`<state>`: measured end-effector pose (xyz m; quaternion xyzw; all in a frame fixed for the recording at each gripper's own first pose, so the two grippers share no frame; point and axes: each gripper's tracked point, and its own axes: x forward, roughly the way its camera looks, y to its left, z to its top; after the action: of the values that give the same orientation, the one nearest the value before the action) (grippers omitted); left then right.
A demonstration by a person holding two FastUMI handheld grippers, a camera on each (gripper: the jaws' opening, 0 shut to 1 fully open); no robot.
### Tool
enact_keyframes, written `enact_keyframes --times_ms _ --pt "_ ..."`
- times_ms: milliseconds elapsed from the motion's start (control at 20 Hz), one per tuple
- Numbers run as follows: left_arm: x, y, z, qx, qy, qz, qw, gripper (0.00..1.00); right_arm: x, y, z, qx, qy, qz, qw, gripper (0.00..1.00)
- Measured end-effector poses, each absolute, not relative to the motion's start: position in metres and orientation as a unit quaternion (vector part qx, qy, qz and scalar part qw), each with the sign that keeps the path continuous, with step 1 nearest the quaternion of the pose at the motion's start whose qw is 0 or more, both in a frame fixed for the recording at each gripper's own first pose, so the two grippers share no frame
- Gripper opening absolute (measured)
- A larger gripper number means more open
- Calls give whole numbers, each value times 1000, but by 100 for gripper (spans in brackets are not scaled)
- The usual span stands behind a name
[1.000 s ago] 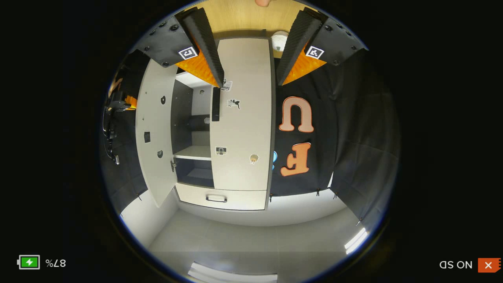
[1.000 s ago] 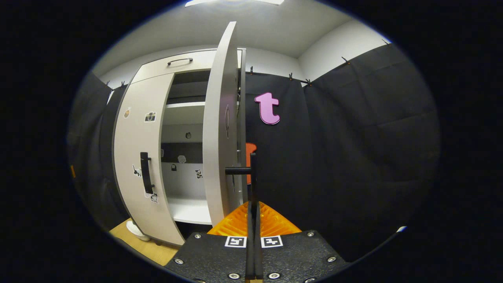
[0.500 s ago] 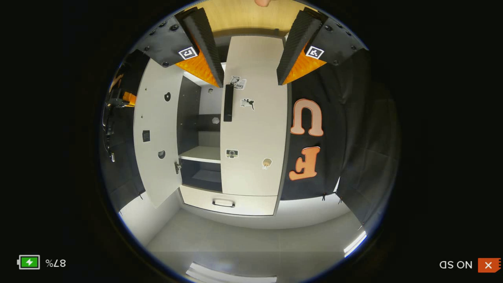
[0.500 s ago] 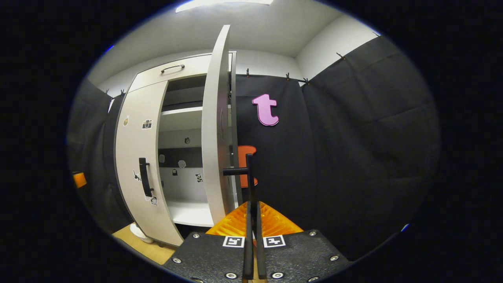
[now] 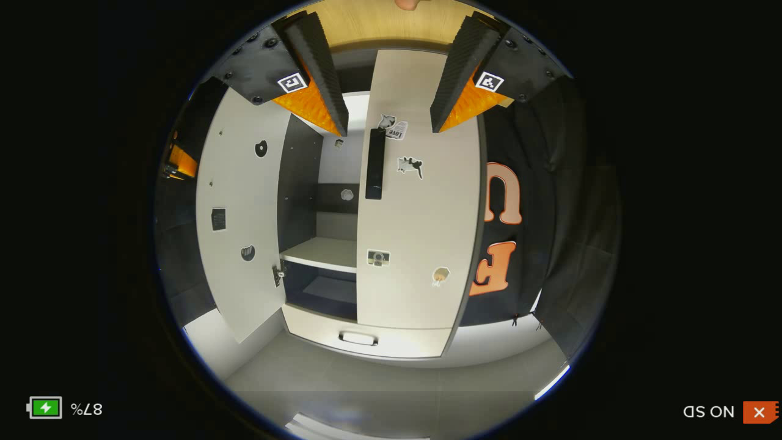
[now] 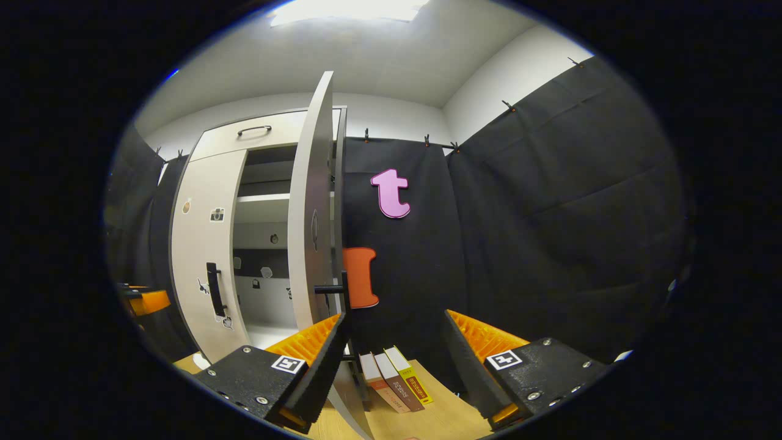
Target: Open the right door of the double-door shoe cabinet with the right hand, and open the left door with the left hand.
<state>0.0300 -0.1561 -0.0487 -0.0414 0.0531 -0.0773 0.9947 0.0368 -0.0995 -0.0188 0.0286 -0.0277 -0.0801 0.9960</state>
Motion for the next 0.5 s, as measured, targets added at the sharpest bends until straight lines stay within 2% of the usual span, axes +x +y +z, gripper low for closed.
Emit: enact_keyframes --times_ms 500 --pt "106 -180 -60 -20 39 -59 997 82 36 -102 -24 18 -44 -70 996 93"
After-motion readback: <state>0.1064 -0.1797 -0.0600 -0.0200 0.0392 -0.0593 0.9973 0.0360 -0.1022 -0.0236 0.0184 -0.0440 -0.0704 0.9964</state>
